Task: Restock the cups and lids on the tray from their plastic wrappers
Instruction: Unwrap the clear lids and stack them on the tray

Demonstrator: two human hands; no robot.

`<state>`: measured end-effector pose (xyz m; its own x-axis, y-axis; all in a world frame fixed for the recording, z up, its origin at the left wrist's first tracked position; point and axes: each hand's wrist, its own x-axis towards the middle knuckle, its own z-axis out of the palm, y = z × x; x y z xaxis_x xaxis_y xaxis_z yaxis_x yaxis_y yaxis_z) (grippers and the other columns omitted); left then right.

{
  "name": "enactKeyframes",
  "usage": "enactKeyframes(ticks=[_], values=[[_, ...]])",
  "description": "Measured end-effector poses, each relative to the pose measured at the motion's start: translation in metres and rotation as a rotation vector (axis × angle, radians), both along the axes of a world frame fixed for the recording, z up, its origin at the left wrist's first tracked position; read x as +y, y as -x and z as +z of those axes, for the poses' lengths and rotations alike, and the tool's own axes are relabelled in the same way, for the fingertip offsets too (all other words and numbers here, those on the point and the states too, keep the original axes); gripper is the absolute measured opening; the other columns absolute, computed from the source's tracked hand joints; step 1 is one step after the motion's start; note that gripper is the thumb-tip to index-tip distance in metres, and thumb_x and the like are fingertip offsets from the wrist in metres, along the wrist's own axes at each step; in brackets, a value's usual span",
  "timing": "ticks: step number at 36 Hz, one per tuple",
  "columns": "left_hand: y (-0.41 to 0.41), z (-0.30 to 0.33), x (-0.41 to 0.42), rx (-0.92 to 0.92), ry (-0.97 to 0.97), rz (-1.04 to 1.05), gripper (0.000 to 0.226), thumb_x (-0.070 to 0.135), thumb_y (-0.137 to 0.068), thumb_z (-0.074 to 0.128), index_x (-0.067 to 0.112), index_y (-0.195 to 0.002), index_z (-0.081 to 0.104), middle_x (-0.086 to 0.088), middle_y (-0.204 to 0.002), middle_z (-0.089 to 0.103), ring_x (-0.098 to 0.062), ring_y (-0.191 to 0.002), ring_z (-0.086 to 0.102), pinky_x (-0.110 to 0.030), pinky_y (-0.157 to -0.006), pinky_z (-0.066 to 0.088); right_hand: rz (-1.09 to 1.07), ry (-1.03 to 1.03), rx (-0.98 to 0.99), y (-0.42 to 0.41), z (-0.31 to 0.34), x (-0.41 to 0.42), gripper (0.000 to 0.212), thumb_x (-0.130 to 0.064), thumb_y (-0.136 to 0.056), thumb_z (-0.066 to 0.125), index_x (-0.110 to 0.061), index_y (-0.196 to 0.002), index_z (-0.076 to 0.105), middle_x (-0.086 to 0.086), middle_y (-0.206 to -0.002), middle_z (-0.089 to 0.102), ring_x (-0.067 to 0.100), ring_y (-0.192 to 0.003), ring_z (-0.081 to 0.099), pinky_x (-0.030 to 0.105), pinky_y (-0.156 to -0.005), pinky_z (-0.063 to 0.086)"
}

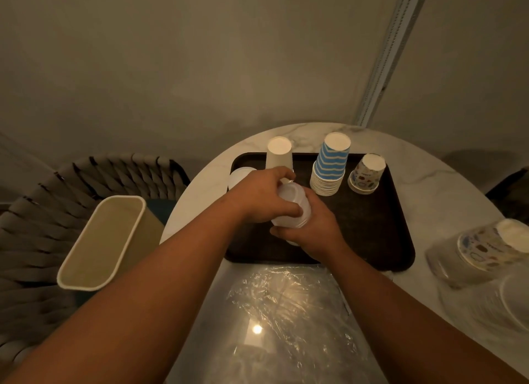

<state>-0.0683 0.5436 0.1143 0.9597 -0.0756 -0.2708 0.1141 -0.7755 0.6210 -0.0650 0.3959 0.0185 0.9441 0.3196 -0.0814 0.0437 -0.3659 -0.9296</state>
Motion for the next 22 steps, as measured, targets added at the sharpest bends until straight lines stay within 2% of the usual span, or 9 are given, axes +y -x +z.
enactKeyframes(ticks=[2,7,10,13,17,22], values=[[-0.002,0.001,0.004,-0.022,0.014,0.033,0.071,0.037,-0.074,0.080,0.030,-0.136,0.047,0.008,-0.115,0.056,-0.013,-0.099,0.058,-0.025,-0.080,0.050,-0.018,-0.021,0.005,0.000,0.000,0.001,0.089,-0.035,-0.053,0.094,-0.042,-0.128,0.047,-0.015,-0.121,0.061,0.006,-0.110,0.058,0.036,-0.093,0.052],[-0.009,0.006,0.015,-0.043,0.053,0.089,0.072,0.041,-0.073,0.082,0.032,-0.136,0.049,0.004,-0.124,0.057,-0.014,-0.099,0.059,-0.024,-0.081,0.046,-0.057,-0.097,-0.004,-0.001,-0.001,0.007,0.079,-0.024,-0.058,0.094,-0.042,-0.120,0.048,-0.020,-0.112,0.060,-0.001,-0.104,0.059,0.015,-0.081,0.048],[-0.012,0.011,0.024,-0.082,0.035,0.118,0.072,0.040,-0.073,0.082,0.030,-0.137,0.050,0.002,-0.128,0.057,-0.012,-0.102,0.057,-0.025,-0.084,0.045,-0.074,-0.124,-0.004,-0.001,-0.005,0.012,0.081,-0.027,-0.056,0.094,-0.039,-0.122,0.050,-0.016,-0.116,0.059,0.003,-0.108,0.057,0.021,-0.088,0.050],[-0.018,0.013,0.040,-0.131,-0.119,0.152,0.076,0.039,-0.075,0.081,0.027,-0.141,0.047,-0.001,-0.135,0.054,-0.017,-0.112,0.055,-0.030,-0.088,0.046,-0.081,-0.122,-0.012,-0.002,-0.008,0.013,0.085,-0.029,-0.054,0.095,-0.037,-0.126,0.050,-0.011,-0.122,0.057,0.010,-0.113,0.055,0.031,-0.095,0.049],[-0.024,0.004,0.056,-0.074,-0.334,0.132,0.077,0.036,-0.079,0.078,0.024,-0.145,0.040,-0.005,-0.140,0.051,-0.026,-0.122,0.052,-0.032,-0.085,0.043,-0.079,-0.114,-0.010,-0.003,-0.008,0.009,0.085,-0.022,-0.057,0.094,-0.038,-0.125,0.046,-0.010,-0.123,0.054,0.011,-0.114,0.052,0.028,-0.094,0.047],[-0.028,-0.010,0.057,-0.024,-0.382,0.069,0.078,0.035,-0.079,0.080,0.024,-0.145,0.041,-0.004,-0.142,0.050,-0.025,-0.124,0.050,-0.034,-0.093,0.045,-0.087,-0.102,0.000,-0.003,-0.011,0.007,0.085,-0.021,-0.057,0.094,-0.040,-0.122,0.045,-0.023,-0.116,0.050,0.010,-0.113,0.051,0.027,-0.094,0.047]])
